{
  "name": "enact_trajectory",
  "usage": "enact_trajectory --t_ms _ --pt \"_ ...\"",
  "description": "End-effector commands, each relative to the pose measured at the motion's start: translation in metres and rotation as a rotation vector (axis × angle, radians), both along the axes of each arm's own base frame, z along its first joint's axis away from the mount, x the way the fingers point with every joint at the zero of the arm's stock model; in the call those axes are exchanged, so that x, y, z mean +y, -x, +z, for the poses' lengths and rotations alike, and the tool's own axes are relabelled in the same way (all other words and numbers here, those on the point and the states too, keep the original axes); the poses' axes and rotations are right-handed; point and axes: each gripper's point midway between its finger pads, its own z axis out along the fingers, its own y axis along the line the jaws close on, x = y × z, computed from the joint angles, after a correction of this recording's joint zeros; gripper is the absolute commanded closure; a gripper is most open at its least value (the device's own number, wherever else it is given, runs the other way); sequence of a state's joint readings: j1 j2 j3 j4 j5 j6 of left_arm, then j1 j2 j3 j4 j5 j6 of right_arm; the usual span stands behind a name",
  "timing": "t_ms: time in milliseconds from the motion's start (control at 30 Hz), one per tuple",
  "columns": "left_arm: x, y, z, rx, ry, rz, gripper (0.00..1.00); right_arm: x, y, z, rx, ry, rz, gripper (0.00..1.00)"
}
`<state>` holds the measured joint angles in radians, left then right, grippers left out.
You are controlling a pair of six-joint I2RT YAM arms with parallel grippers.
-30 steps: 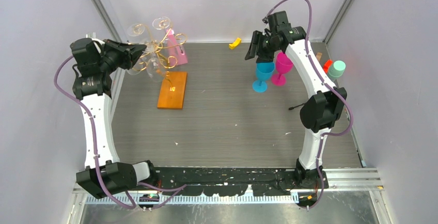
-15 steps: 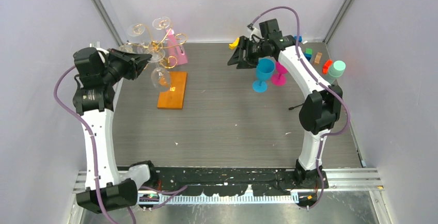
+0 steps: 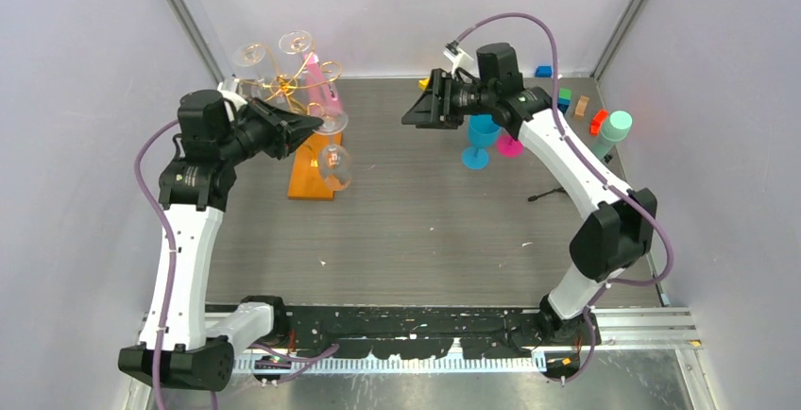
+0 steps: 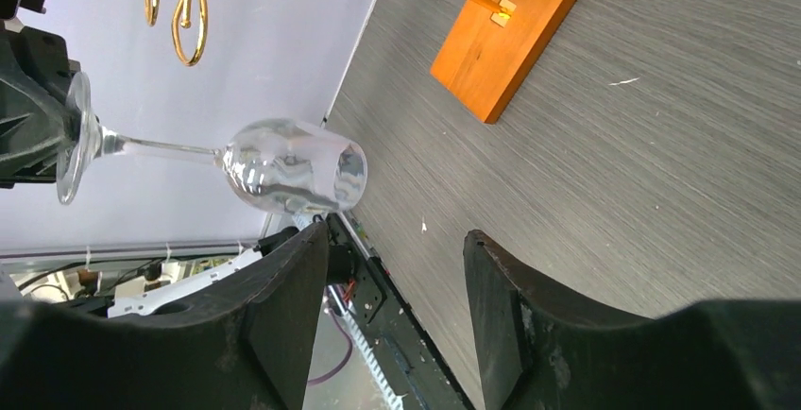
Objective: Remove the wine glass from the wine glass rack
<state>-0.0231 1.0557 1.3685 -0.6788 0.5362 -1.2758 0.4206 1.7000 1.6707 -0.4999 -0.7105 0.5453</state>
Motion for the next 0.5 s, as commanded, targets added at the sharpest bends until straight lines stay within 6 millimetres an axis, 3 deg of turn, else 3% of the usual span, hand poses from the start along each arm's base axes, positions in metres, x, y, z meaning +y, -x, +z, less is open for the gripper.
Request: enact_trajectory --t_ms 0,233,267,300,333,367,400,467 --pt "-0.023 0.010 0.031 -0.089 0.039 -0.094 1.00 -0.007 0.003 0.041 -0.168 -0.081 -0.037 0.40" --pt "-0.050 0.000 0.050 -0.139 0.138 -0.190 1.00 -0.018 0.011 0.057 -0.310 -0.087 -0.039 0.39" --pt "-0.053 -0.001 0.052 -0.147 0.151 -0.201 1.00 -0.018 0.012 0.069 -0.361 -0.113 -0.040 0.39" --pt "-0.054 -0.004 0.053 -0.151 0.163 -0.203 1.00 -0.018 0.013 0.065 -0.354 -0.127 -0.046 0.39" --pt "-0.056 -0.006 0.054 -0.153 0.175 -0.205 1.00 -0.018 0.013 0.081 -0.415 -0.168 -0.054 0.38" --pt "-0.057 -0.008 0.054 -0.155 0.188 -0.208 1.00 -0.017 0.013 0.080 -0.406 -0.192 -0.066 0.38" --pt "-0.059 -0.011 0.057 -0.160 0.203 -0.218 1.00 -0.017 0.014 0.095 -0.467 -0.232 -0.067 0.38" --pt "-0.065 -0.015 0.059 -0.163 0.225 -0.235 1.00 -0.015 0.018 0.099 -0.490 -0.282 -0.063 0.37"
